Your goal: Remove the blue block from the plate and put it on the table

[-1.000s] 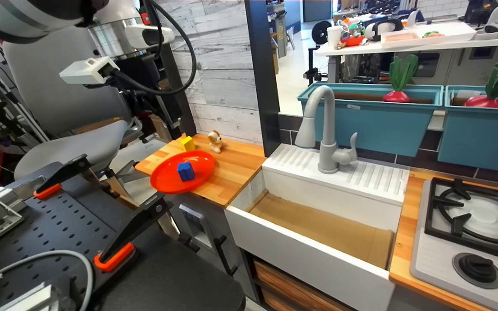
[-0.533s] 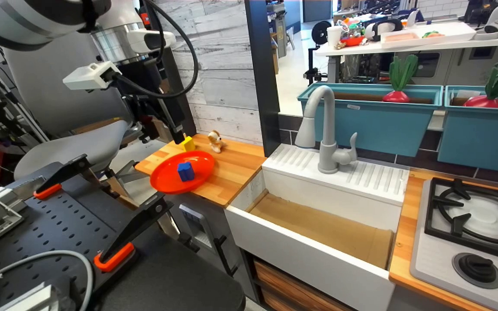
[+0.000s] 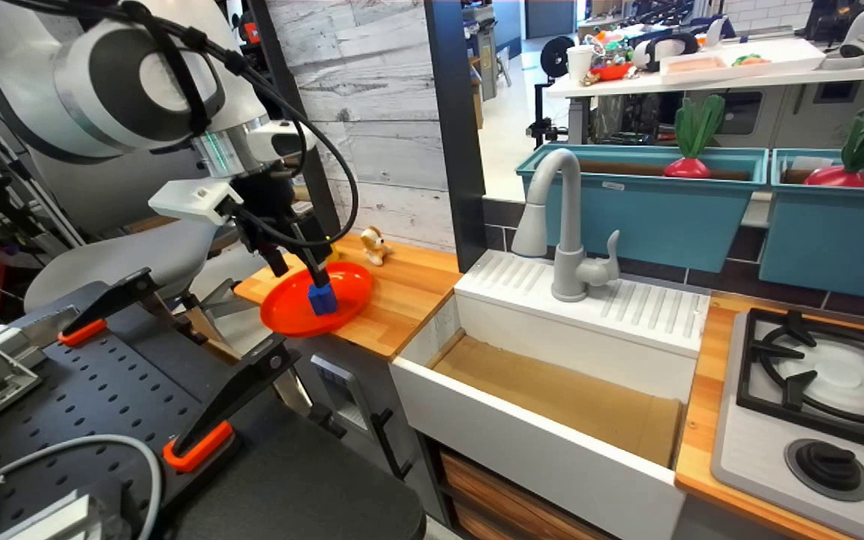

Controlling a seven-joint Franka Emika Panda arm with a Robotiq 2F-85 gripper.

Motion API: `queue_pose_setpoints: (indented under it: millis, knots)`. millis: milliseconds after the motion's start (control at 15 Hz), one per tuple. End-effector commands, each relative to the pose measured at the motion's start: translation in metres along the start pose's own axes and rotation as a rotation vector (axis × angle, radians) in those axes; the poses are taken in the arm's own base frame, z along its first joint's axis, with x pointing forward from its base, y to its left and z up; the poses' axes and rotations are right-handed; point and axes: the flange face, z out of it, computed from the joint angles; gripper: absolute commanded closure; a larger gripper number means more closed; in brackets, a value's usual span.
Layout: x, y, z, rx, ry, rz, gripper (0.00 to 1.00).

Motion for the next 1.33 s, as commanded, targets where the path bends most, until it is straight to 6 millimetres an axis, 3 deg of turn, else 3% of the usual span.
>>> queue_pose_setpoints:
  millis: [0, 267, 333, 400, 800, 1133, 1267]
  knots:
    - [0.019, -0.007, 0.031, 0.021, 0.034, 0.025, 0.0]
    - [0.029, -0.016, 0.054, 0.019, 0.043, 0.023, 0.0]
    - [0.031, -0.018, 0.058, 0.017, 0.045, 0.014, 0.09]
    - [0.033, -0.02, 0.061, 0.013, 0.052, 0.008, 0.28]
    - [0.036, -0.02, 0.064, 0.018, 0.053, -0.007, 0.73]
    - [0.028, -0.005, 0.033, 0.036, 0.09, -0.008, 0.76]
    - [0.024, 0.012, 0.012, 0.046, 0.121, 0.003, 0.76]
